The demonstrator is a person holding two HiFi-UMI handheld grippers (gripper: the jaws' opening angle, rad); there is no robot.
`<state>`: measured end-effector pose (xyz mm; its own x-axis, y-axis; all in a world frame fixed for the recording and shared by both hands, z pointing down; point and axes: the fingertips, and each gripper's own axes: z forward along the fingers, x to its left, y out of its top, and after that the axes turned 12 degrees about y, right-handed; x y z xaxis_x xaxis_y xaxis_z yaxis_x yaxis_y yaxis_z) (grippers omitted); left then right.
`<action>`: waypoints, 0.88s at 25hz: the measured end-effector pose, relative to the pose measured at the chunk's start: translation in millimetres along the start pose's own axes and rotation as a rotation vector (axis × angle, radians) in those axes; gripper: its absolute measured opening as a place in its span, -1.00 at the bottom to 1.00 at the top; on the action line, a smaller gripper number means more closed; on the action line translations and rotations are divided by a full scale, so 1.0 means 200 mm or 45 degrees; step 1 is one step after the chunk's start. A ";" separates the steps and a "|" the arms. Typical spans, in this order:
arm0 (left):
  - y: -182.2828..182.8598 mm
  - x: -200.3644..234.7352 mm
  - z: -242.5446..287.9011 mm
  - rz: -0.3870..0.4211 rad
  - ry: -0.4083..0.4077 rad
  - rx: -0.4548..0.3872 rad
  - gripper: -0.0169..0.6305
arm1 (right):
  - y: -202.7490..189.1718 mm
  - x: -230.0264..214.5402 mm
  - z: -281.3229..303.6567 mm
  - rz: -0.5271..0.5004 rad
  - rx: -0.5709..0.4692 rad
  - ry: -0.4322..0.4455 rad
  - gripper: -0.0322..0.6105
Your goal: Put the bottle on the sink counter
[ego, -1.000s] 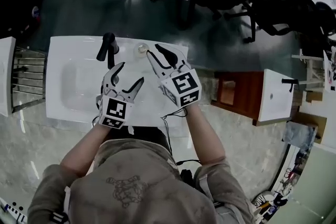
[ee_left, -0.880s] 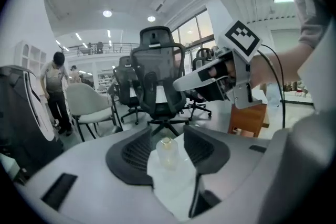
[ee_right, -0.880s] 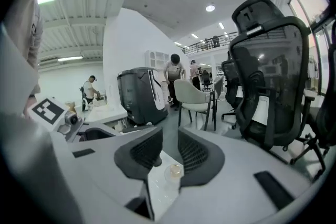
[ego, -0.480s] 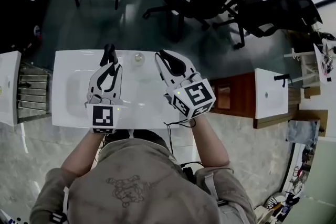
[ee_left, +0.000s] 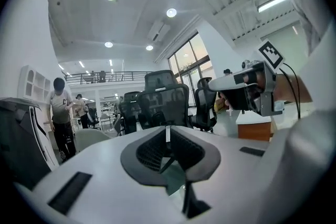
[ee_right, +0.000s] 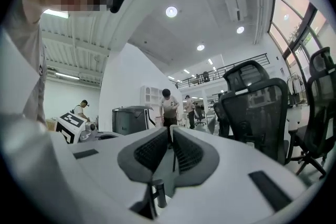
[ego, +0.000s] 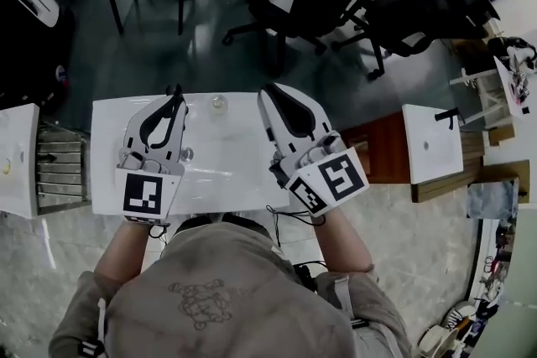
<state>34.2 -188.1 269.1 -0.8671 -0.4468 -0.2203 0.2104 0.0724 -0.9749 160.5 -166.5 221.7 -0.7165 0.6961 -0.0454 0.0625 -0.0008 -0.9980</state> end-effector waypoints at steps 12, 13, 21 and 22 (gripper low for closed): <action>0.17 0.02 -0.13 0.033 -0.036 -0.074 -0.87 | 0.14 0.14 -0.20 -0.075 -0.098 -0.115 -0.76; 0.17 0.02 -0.13 0.038 -0.043 -0.073 -0.87 | 0.13 0.15 -0.21 -0.081 -0.088 -0.123 -0.76; 0.06 -0.03 -0.14 0.033 -0.079 -0.029 -0.87 | -0.01 0.19 -0.25 -0.047 -0.014 -0.152 -0.76; 0.03 -0.05 -0.14 0.050 -0.080 -0.017 -0.87 | -0.03 0.20 -0.24 -0.025 -0.010 -0.147 -0.76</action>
<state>30.8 -158.4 265.3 -0.8282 -0.4981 -0.2568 0.2378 0.1025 -0.9659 165.8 -103.9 228.6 -0.7928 0.6087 -0.0307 0.0524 0.0178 -0.9985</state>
